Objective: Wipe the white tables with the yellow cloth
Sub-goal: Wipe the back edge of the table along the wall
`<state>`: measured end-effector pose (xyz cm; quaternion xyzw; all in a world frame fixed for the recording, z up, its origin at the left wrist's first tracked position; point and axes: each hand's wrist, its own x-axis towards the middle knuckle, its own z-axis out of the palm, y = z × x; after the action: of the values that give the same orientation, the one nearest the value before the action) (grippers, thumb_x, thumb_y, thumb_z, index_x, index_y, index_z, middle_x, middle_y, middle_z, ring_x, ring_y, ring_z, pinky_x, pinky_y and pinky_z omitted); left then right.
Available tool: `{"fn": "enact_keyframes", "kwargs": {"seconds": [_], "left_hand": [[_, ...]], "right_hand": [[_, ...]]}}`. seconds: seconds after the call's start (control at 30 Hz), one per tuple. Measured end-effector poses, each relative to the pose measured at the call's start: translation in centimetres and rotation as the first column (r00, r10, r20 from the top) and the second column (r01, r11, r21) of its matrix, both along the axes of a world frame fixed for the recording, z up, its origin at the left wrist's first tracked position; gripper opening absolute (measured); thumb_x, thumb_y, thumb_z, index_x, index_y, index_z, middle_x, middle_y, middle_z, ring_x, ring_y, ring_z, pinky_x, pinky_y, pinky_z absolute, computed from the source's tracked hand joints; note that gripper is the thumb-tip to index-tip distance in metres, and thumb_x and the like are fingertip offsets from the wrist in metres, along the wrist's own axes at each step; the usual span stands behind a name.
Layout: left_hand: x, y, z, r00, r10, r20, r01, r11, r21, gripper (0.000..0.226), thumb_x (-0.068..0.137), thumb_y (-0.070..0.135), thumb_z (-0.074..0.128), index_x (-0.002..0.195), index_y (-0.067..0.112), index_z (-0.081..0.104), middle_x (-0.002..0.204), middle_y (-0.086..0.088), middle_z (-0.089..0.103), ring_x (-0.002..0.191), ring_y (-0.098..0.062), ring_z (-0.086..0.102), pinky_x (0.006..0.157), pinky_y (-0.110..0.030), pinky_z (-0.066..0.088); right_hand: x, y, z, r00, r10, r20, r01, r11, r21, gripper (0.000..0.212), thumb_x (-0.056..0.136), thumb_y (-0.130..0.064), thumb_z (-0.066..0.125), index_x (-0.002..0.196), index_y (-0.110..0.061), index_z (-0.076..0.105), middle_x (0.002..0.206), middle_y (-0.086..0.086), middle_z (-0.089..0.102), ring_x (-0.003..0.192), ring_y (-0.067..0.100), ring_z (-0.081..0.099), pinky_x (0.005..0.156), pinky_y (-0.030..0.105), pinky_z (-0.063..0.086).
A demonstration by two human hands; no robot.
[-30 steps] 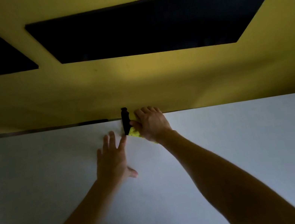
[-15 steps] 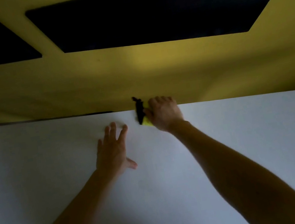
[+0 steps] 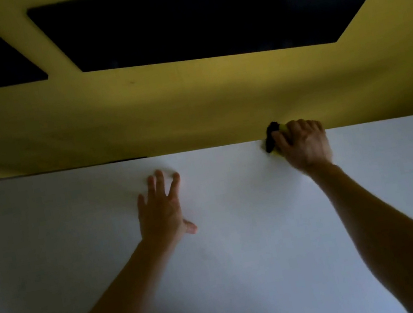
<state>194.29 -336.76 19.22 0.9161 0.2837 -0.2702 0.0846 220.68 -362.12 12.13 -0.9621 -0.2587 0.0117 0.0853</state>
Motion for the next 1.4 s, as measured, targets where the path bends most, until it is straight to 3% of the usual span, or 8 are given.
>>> {"fn": "enact_keyframes", "kwargs": {"seconds": [0.27,0.47,0.63,0.8,0.93,1.03,1.27,1.4], "left_hand": [[0.1,0.0,-0.3,1.0,0.026,0.011,-0.026,0.999,0.035,0.149,0.065,0.076,0.09,0.172,0.035,-0.005,0.182,-0.007,-0.013,0.168,-0.033,-0.008,0.134,-0.058,0.018],[-0.2,0.1,0.2,1.0,-0.006,0.013,0.006,1.0,0.008,0.151,0.066,0.076,0.089,0.172,0.032,-0.01,0.18,-0.011,-0.017,0.168,-0.035,-0.009,0.134,-0.058,0.019],[-0.1,0.2,-0.2,1.0,-0.027,0.015,0.027,0.999,0.023,0.152,0.067,0.076,0.089,0.172,0.031,-0.011,0.18,-0.012,-0.016,0.168,-0.035,-0.007,0.133,-0.057,0.02],[0.2,0.2,-0.1,0.999,-0.027,-0.02,0.027,0.999,0.029,0.152,0.066,0.076,0.09,0.172,0.031,-0.01,0.18,-0.012,-0.015,0.168,-0.036,-0.008,0.133,-0.058,0.021],[0.4,0.4,0.2,0.996,-0.021,-0.089,0.025,0.998,0.051,0.152,0.065,0.076,0.09,0.172,0.031,-0.009,0.18,-0.012,-0.016,0.168,-0.035,-0.008,0.132,-0.056,0.025],[0.9,-0.2,0.8,0.987,-0.027,-0.161,0.038,0.997,0.064,0.151,0.071,0.073,0.089,0.172,0.025,-0.013,0.18,-0.015,-0.016,0.168,-0.039,-0.005,0.131,-0.055,0.03],[6.8,-8.8,2.8,0.984,-0.1,-0.15,0.105,0.994,0.026,0.138,0.078,0.056,0.091,0.173,0.022,-0.003,0.18,-0.015,-0.01,0.168,-0.036,0.001,0.133,-0.055,0.024],[10.5,-15.3,2.6,0.982,-0.184,-0.038,0.182,0.982,-0.04,0.14,0.074,0.069,0.089,0.172,0.028,-0.002,0.181,-0.01,-0.007,0.168,-0.034,0.002,0.133,-0.053,0.024]], "right_hand": [[-11.6,22.2,1.4,0.923,0.298,-0.244,-0.287,0.954,0.082,0.047,0.108,-0.061,0.04,0.116,-0.021,0.064,0.117,0.008,0.072,0.112,0.033,0.065,0.097,0.046,0.046],[-2.3,5.3,0.3,0.984,0.113,-0.136,-0.09,0.983,0.158,0.048,0.101,-0.063,0.05,0.1,-0.017,0.065,0.097,0.014,0.07,0.098,0.042,0.066,0.087,0.046,0.05],[2.6,-3.5,-0.1,0.993,-0.091,-0.075,0.081,0.989,-0.125,0.057,0.105,-0.063,0.034,0.111,-0.014,0.062,0.113,0.016,0.068,0.118,0.041,0.06,0.127,0.057,0.027],[-5.9,11.9,0.0,0.977,0.184,-0.111,-0.185,0.983,0.002,0.049,0.101,-0.056,0.037,0.098,-0.018,0.069,0.096,0.016,0.072,0.093,0.041,0.069,0.088,0.048,0.049],[-9.6,18.1,1.0,0.94,0.267,-0.213,-0.267,0.963,0.032,0.045,0.109,-0.055,0.041,0.118,-0.018,0.065,0.12,0.01,0.072,0.114,0.036,0.064,0.098,0.048,0.043],[-6.3,12.9,0.3,0.933,0.317,-0.173,-0.298,0.946,0.127,0.043,0.107,-0.057,0.047,0.115,-0.019,0.065,0.114,0.01,0.072,0.111,0.036,0.064,0.095,0.046,0.045],[8.7,-12.7,-0.1,0.999,0.023,-0.044,-0.022,0.999,0.04,0.046,0.102,-0.056,0.046,0.093,-0.014,0.062,0.09,0.015,0.067,0.09,0.043,0.063,0.087,0.049,0.047],[7.0,-10.7,0.2,0.994,-0.101,-0.037,0.101,0.995,0.001,0.044,0.099,-0.049,0.047,0.089,-0.012,0.068,0.089,0.017,0.07,0.089,0.042,0.065,0.092,0.05,0.048]]}}
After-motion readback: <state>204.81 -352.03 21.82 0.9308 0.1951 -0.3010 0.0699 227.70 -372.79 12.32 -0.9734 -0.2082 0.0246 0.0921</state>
